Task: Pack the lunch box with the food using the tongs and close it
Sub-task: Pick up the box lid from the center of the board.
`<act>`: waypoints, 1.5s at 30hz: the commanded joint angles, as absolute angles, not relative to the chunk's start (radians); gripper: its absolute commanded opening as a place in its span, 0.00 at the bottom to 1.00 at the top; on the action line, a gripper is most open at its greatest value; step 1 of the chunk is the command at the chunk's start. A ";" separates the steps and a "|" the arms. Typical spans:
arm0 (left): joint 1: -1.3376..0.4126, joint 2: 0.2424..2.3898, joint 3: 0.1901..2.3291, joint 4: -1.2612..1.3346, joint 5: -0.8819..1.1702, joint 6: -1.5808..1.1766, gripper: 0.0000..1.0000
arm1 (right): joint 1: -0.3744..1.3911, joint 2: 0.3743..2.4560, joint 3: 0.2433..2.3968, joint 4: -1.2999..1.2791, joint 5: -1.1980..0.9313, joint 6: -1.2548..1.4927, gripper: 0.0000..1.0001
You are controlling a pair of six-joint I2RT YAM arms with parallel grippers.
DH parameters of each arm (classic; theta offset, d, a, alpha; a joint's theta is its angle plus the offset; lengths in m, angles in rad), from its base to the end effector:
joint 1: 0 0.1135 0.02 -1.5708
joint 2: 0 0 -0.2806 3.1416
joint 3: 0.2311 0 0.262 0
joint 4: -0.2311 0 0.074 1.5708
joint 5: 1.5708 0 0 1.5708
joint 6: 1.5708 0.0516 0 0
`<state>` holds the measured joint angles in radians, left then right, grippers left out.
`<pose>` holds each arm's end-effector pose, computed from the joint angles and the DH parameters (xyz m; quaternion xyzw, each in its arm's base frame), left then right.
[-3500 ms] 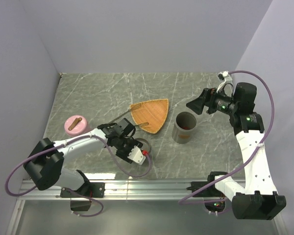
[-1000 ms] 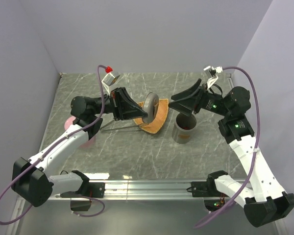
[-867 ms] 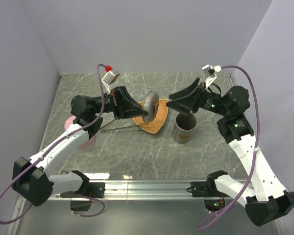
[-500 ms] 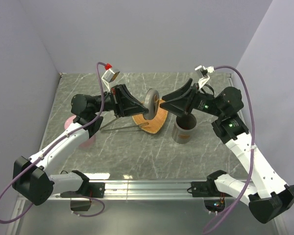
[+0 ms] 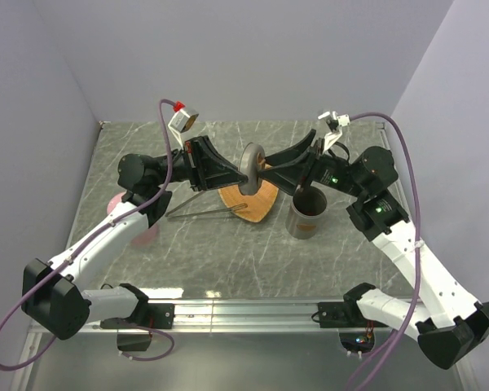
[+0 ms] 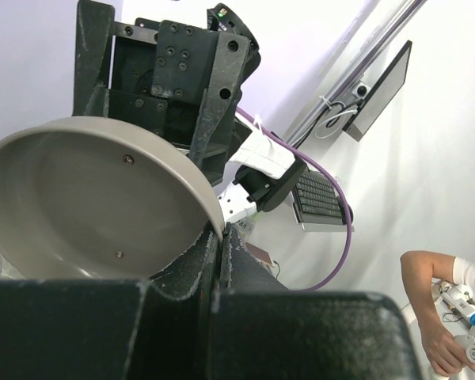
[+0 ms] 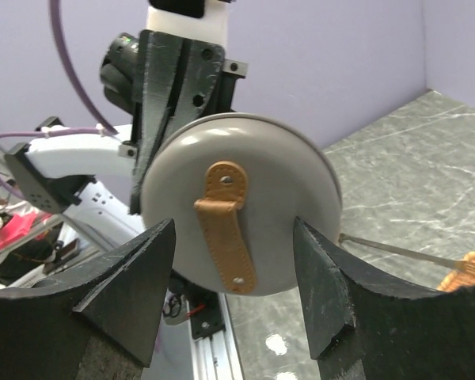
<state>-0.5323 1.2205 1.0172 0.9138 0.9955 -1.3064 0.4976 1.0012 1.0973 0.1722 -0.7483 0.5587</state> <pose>0.2046 -0.1708 0.4509 0.2636 0.5031 -0.7558 0.3259 0.1806 0.1380 0.4636 -0.2733 0.5729 0.5644 0.5278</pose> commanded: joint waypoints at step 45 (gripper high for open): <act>-0.522 1.224 1.063 0.790 0.945 -1.215 0.50 | 0.522 1.043 1.206 0.097 -0.611 0.474 0.00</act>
